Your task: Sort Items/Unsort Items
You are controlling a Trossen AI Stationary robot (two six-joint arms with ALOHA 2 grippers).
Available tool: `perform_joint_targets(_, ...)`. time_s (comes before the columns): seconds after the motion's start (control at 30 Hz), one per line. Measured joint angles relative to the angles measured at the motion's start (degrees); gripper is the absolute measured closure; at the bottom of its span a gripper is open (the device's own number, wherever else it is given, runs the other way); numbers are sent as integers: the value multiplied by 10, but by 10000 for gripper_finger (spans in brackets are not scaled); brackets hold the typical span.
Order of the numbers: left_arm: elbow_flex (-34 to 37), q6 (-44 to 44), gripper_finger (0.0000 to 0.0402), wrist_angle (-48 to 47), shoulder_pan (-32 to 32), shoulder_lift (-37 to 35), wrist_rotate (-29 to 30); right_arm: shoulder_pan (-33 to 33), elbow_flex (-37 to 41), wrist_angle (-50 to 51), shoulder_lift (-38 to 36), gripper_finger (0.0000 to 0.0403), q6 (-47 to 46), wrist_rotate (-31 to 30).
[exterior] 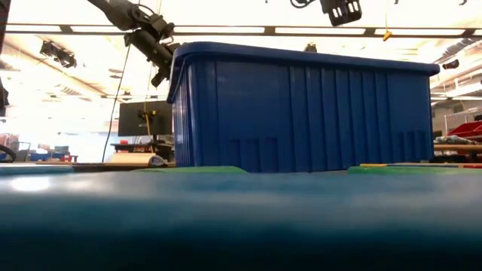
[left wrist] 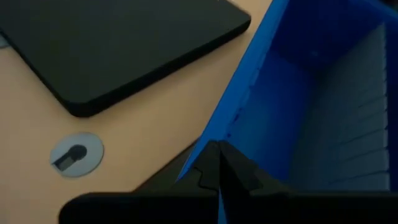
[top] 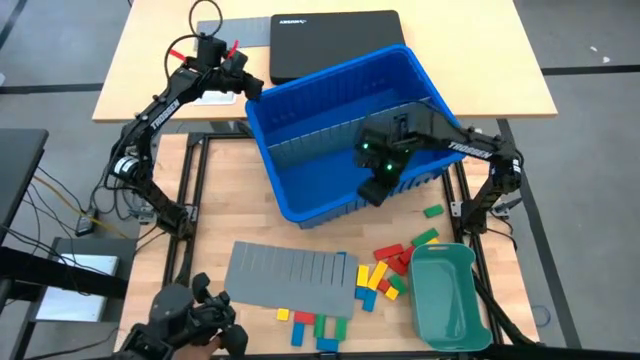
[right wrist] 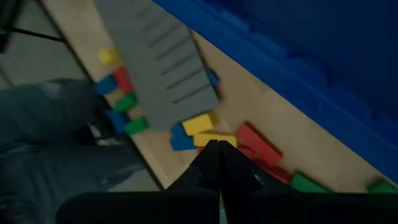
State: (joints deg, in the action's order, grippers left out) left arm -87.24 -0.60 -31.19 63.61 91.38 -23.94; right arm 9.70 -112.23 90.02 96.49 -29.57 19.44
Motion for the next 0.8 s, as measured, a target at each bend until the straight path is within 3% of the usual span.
perform_joint_targets(0.2, 0, 37, 396, -26, 0, 4, 22, -24, 50, 0, 0, 402, -32, -27)
perform_joint_targets(0.57, 0, 78, 396, -53, 0, 8, 175, -25, 143, 0, 0, 401, -44, -72)
perform_joint_targets(0.8, -3, 76, 396, -105, 5, 52, 99, -19, 146, 0, 0, 402, -29, -96)
